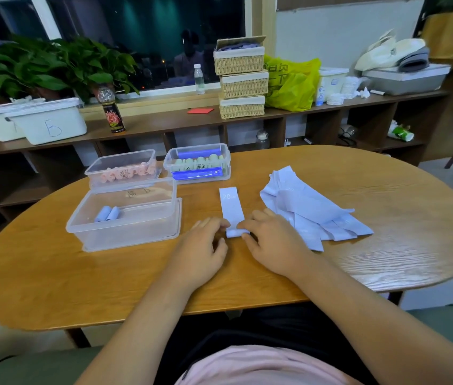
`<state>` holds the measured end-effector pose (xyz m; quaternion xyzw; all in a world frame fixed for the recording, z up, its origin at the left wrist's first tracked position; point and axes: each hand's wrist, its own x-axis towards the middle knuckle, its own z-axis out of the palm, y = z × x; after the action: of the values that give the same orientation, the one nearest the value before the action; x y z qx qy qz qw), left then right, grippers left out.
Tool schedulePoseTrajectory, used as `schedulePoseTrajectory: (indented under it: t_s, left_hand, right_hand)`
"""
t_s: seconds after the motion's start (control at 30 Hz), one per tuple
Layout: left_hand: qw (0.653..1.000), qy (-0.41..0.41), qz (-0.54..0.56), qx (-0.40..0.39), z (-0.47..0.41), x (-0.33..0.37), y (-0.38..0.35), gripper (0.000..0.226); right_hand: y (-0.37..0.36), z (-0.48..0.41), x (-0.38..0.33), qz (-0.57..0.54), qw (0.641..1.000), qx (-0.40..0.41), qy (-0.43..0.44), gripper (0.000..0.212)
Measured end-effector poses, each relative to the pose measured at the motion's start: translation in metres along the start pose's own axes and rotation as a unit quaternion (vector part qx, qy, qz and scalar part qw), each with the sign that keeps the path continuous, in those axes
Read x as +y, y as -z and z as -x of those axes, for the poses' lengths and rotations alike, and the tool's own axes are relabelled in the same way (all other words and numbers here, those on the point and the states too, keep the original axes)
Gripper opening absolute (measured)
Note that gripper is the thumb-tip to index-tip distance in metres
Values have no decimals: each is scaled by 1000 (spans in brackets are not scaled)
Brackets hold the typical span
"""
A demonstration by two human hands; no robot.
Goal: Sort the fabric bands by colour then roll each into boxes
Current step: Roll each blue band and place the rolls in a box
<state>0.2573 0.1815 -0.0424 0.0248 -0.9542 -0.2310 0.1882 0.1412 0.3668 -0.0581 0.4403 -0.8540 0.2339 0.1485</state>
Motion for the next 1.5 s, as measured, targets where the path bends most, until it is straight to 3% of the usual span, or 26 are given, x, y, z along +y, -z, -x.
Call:
schedulePoseTrajectory:
  t_s: [0.23, 0.6, 0.77, 1.2, 1.5]
  left_hand:
    - [999, -28, -1, 18, 17, 6, 5, 24]
    - [999, -24, -40, -15, 14, 10, 4, 36]
    - [999, -10, -50, -20, 11, 9, 4, 40]
    - [997, 69, -11, -12, 7, 8, 2, 55]
    - [997, 68, 1, -23, 9, 8, 5, 52]
  right_hand:
    - [6, 13, -6, 3, 1000, -17, 4, 27]
    - [10, 13, -9, -20, 999, -26, -27, 44]
    - [16, 13, -9, -62, 998, 1, -27, 27]
    - [9, 6, -7, -23, 999, -26, -38, 36]
    - [9, -2, -8, -39, 999, 0, -34, 12]
